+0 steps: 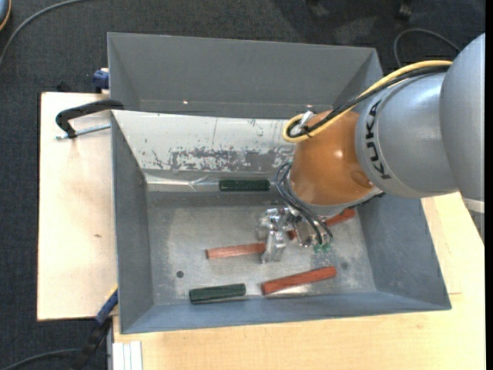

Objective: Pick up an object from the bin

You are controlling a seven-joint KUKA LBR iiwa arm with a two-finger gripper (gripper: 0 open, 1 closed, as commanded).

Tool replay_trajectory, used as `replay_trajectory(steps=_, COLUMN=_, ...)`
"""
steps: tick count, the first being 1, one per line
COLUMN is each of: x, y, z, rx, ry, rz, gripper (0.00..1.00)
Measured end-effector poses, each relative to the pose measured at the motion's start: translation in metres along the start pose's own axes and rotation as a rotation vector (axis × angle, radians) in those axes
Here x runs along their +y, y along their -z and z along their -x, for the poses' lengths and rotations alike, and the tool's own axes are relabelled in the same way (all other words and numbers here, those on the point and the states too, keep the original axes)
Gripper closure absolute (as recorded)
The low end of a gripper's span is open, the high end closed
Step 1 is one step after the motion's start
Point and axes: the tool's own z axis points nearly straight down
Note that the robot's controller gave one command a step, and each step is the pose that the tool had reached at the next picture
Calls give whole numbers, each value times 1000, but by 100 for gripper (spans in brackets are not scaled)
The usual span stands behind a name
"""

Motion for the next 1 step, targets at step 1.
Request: replay_trajectory(steps=1, x=-10, y=119, z=26, rx=-14, ry=-16, rz=-2, gripper=100)
